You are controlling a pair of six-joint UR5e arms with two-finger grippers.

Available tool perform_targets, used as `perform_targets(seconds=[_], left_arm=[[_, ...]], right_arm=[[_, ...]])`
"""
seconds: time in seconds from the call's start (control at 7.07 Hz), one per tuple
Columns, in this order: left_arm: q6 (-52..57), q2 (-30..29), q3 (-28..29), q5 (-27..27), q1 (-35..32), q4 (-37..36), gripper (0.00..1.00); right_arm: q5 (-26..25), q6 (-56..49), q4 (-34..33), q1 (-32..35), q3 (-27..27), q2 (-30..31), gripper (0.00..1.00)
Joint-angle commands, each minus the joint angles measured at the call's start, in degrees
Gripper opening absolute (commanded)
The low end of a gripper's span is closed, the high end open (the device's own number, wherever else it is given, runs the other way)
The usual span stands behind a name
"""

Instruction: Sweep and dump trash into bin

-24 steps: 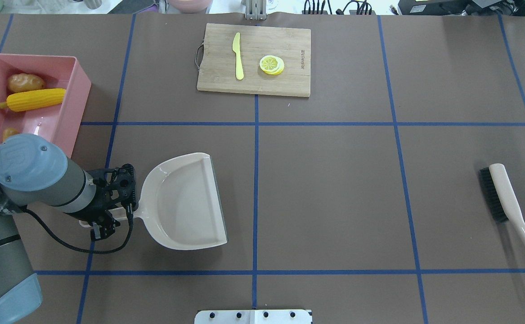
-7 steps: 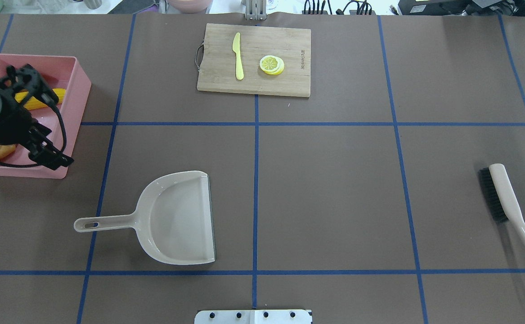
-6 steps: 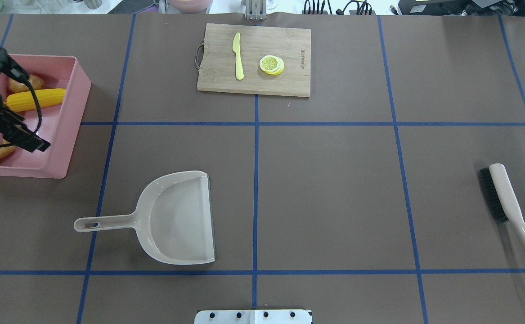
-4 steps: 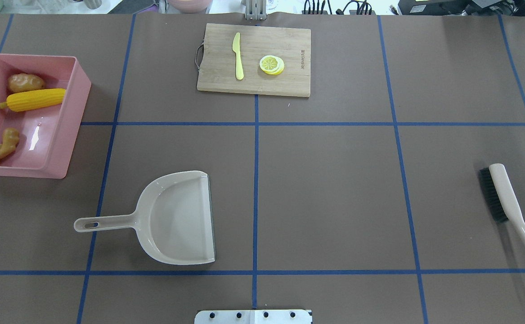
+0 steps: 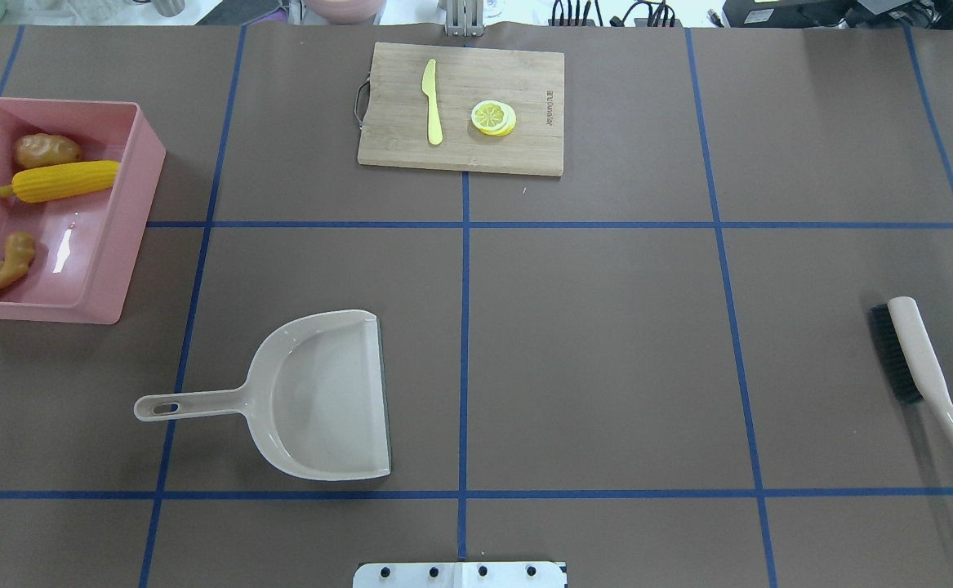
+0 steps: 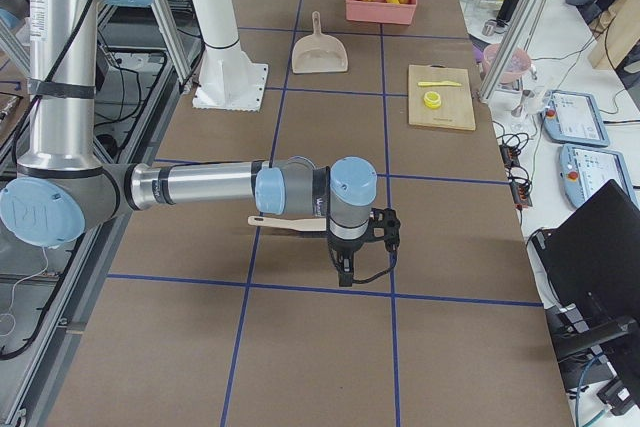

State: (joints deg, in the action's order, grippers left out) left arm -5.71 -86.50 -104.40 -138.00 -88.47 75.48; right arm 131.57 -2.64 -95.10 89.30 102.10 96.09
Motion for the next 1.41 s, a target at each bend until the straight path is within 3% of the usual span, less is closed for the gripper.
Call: perform_targets(seconds=[0.0, 0.42, 0.85, 1.27], left_arm=[[0.34, 0.98, 3.66, -0.52, -1.87, 0.20, 0.98], [0.43, 1.07, 4.47, 1.15, -2.05, 0.90, 0.98], [0.26, 1.15, 9.91, 1.24, -1.97, 11.08, 0.98], [0.17, 1.15, 9.13, 1.15, -2.05, 10.75, 0.98]], right_arm=[[0.00, 0.00, 0.00, 0.00, -0.15, 0.06, 1.00], [-0.53, 0.00, 0.00, 0.00, -0.15, 0.06, 1.00], [-0.62, 0.00, 0.00, 0.00, -0.15, 0.06, 1.00], [-0.62, 0.00, 0.00, 0.00, -0.15, 0.06, 1.00]])
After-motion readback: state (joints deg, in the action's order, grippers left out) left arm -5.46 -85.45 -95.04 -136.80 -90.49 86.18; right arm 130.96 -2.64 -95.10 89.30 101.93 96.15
